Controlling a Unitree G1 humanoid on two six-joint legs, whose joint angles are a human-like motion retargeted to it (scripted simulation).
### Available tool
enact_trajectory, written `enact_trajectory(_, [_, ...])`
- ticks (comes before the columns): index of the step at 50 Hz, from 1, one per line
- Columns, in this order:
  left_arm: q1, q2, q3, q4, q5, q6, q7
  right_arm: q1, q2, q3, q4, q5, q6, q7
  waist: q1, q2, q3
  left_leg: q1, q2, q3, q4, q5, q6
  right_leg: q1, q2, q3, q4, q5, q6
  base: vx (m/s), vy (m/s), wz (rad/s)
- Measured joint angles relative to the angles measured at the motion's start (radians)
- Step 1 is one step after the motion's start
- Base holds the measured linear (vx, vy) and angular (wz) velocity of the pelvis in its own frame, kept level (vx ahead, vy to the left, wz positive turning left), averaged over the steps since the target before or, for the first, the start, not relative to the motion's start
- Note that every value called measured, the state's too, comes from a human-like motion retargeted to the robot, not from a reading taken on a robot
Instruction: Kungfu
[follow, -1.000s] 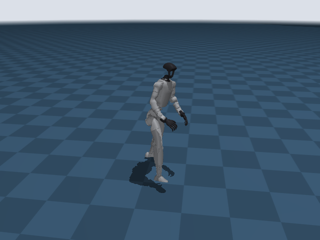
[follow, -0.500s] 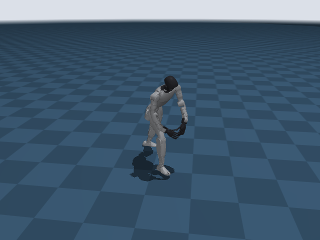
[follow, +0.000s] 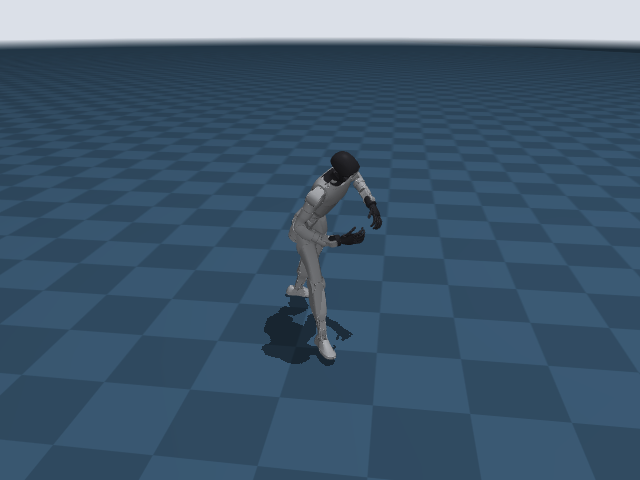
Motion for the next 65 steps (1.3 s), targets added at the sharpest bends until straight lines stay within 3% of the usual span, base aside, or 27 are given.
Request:
enact_trajectory(5, [-0.117, -0.059, 0.004, 0.041, -0.089, 0.002, 0.005, -0.043, 0.005, -0.015, -0.014, 0.016, -0.001, -0.014, -0.019, 0.032, -0.011, -0.041, 0.037, -0.011, 0.027, -0.021, 0.0, 0.0, -0.024, -0.122, 0.033, -0.062, -0.036, -0.07, -0.07, -0.03])
enact_trajectory(10, [-0.314, -0.148, 0.068, 0.103, -0.196, -0.03, 0.043, -0.046, 0.016, -0.066, -0.007, 0.051, -0.001, -0.044, -0.006, 0.066, -0.024, 0.008, 0.068, 0.006, 0.023, 0.013, 0.0, 0.0, 0.001, -0.163, 0.154, -0.22, -0.072, 0.06, -0.28, -0.43])
enact_trajectory(13, [-0.441, -0.191, 0.108, 0.15, -0.312, -0.059, 0.083, -0.036, 0.032, -0.105, 0.0, 0.076, 0.0, -0.048, -0.014, 0.079, -0.028, 0.066, 0.059, -0.004, 0.035, 0.157, 0.0, 0.0, 0.055, -0.109, 0.227, -0.314, -0.059, 0.19, -0.43, -0.76])
enact_trajectory(16, [-0.563, -0.228, 0.139, 0.204, -0.449, -0.091, 0.111, -0.036, 0.046, -0.142, 0.004, 0.11, 0.004, -0.05, -0.061, 0.056, -0.038, 0.121, 0.033, 0.027, 0.059, 0.422, 0.0, 0.0, 0.111, -0.025, 0.274, -0.413, -0.017, 0.19, -0.58, -0.59])
enact_trajectory(18, [-0.663, -0.242, 0.153, 0.253, -0.556, -0.109, 0.102, -0.046, 0.051, -0.166, -0.008, 0.142, 0.009, -0.05, -0.095, 0.004, -0.045, 0.167, -0.002, 0.049, 0.082, 0.62, 0.0, 0.0, 0.158, 0.044, 0.295, -0.471, -0.002, 0.31, -0.65, -1.25])
enact_trajectory(20, [-0.785, -0.235, 0.158, 0.314, -0.666, -0.127, 0.06, -0.065, 0.051, -0.196, -0.033, 0.18, 0.019, -0.051, -0.101, -0.079, -0.056, 0.173, -0.021, 0.051, 0.243, 0.717, 0.0, 0.0, 0.245, 0.124, 0.323, -0.523, 0.013, 0.41, -0.76, -2.69])
enact_trajectory(22, [-0.889, -0.234, 0.154, 0.361, -0.751, -0.148, 0.01, -0.072, 0.051, -0.242, -0.064, 0.197, 0.03, -0.058, -0.1, -0.144, -0.078, 0.143, -0.147, -0.057, 0.297, 0.696, 0.0, 0.043, 0.344, 0.194, 0.287, -0.54, 0.039, 0.63, -0.46, -3.52])
enact_trajectory(25, [-1.015, -0.262, 0.144, 0.425, -0.861, -0.168, -0.069, -0.065, 0.052, -0.319, -0.118, 0.204, 0.036, -0.092, -0.108, -0.217, -0.088, 0.039, -0.279, -0.108, 0.504, 0.526, 0.0, 0.172, 0.468, 0.29, 0.224, -0.549, 0.093, 0.73, -0.18, -3.74])
enact_trajectory(27, [-1.08, -0.294, 0.129, 0.453, -0.945, -0.18, -0.127, -0.064, 0.054, -0.364, -0.159, 0.205, 0.034, -0.126, -0.14, -0.227, -0.084, -0.01, -0.24, -0.088, 0.585, 0.429, 0.0, 0.291, 0.542, 0.323, 0.162, -0.552, 0.102, 0.65, -0.56, -2.79])
enact_trajectory(33, [-1.138, -0.395, 0.077, 0.512, -1.231, -0.123, -0.324, -0.055, 0.076, -0.439, -0.27, 0.202, 0.021, -0.228, -0.178, -0.231, -0.1, -0.141, 0.031, -0.104, 0.719, 0.147, 0.021, 0.715, 0.798, 0.372, -0.09, -0.503, 0.066, 0.79, -0.63, -3.47])
enact_trajectory(37, [-1.125, -0.462, 0.072, 0.523, -1.37, -0.066, -0.418, -0.105, 0.073, -0.458, -0.327, 0.223, 0.009, -0.276, -0.17, -0.251, -0.12, -0.235, 0.171, -0.032, 0.634, 0.088, 0.084, 0.9, 0.867, 0.512, -0.18, -0.455, 0.068, 0.72, 0.02, -3.55])
enact_trajectory(40, [-1.099, -0.508, 0.063, 0.514, -1.434, -0.036, -0.455, -0.158, 0.074, -0.46, -0.361, 0.243, 0.0, -0.29, -0.187, -0.246, -0.119, -0.283, 0.267, -0.023, 0.487, 0.127, 0.141, 1.004, 0.906, 0.644, -0.202, -0.442, 0.07, 0.67, 0.19, -3.17])
enact_trajectory(48, [-0.982, -0.662, -0.013, 0.433, -1.477, 0.028, -0.551, -0.237, 0.107, -0.447, -0.425, 0.316, -0.016, -0.297, -0.217, -0.21, -0.089, -0.29, 0.327, -0.297, 0.016, 0.258, 0.239, 1.126, 0.893, 0.887, -0.136, -0.471, 0.139, 0.56, 0.46, -2.85])
enact_trajectory(50, [-0.953, -0.711, -0.036, 0.429, -1.474, 0.045, -0.571, -0.235, 0.124, -0.435, -0.442, 0.336, -0.029, -0.286, -0.225, -0.199, -0.079, -0.259, 0.347, -0.274, -0.042, 0.251, 0.253, 1.131, 0.866, 0.923, -0.108, -0.495, 0.139, 0.39, 0.67, -2.31])
enact_trajectory(53, [-0.917, -0.796, -0.07, 0.439, -1.454, 0.054, -0.602, -0.226, 0.148, -0.418, -0.463, 0.348, -0.045, -0.283, -0.252, -0.175, -0.049, -0.219, 0.385, -0.095, -0.005, 0.239, 0.311, 1.116, 0.801, 0.909, -0.062, -0.534, 0.16, 0.43, 0.97, -1.87])
enact_trajectory(55, [-0.906, -0.848, -0.092, 0.457, -1.439, 0.042, -0.602, -0.225, 0.15, -0.41, -0.478, 0.356, -0.057, -0.289, -0.251, -0.151, -0.006, -0.188, 0.416, -0.02, 0.041, 0.276, 0.254, 1.113, 0.759, 0.863, -0.038, -0.565, 0.19, 0.44, 1.22, -2.03])
enact_trajectory(57, [-0.888, -0.887, -0.122, 0.487, -1.419, 0.016, -0.592, -0.193, 0.147, -0.413, -0.499, 0.367, -0.078, -0.291, -0.256, -0.078, 0.033, -0.247, 0.496, -0.06, 0.185, 0.329, 0.105, 1.106, 0.773, 0.742, -0.021, -0.557, 0.217, 0.53, 0.97, -1.89])
enact_trajectory(58, [-0.872, -0.896, -0.13, 0.498, -1.408, 0.011, -0.59, -0.161, 0.151, -0.413, -0.514, 0.367, -0.096, -0.29, -0.24, -0.055, 0.033, -0.35, 0.534, -0.135, 0.33, 0.299, 0.085, 1.084, 0.774, 0.705, -0.015, -0.537, 0.242, 0.59, 0.87, -2.13])
enact_trajectory(60, [-0.85, -0.89, -0.123, 0.505, -1.387, 0.017, -0.588, -0.112, 0.165, -0.387, -0.528, 0.34, -0.128, -0.307, -0.195, -0.083, 0.048, -0.3, 0.549, -0.052, 0.373, 0.268, 0.095, 1.069, 0.706, 0.663, -0.013, -0.492, 0.304, 0.46, 0.84, -1.99])
enact_trajectory(62, [-0.825, -0.85, -0.112, 0.498, -1.341, 0.005, -0.586, -0.083, 0.173, -0.355, -0.531, 0.281, -0.175, -0.362, -0.199, -0.063, 0.072, -0.361, 0.614, -0.045, 0.511, 0.185, 0.101, 1.056, 0.645, 0.498, -0.051, -0.42, 0.334, 0.19, 0.72, -0.97])
enact_trajectory(65, [-0.793, -0.814, -0.107, 0.479, -1.225, -0.03, -0.555, -0.05, 0.14, -0.357, -0.533, 0.215, -0.181, -0.416, -0.125, -0.12, 0.037, -0.375, 0.535, 0.007, 0.557, 0.15, 0.125, 0.98, 0.541, 0.424, -0.077, -0.335, 0.366, 0.08, 0.58, -0.6])
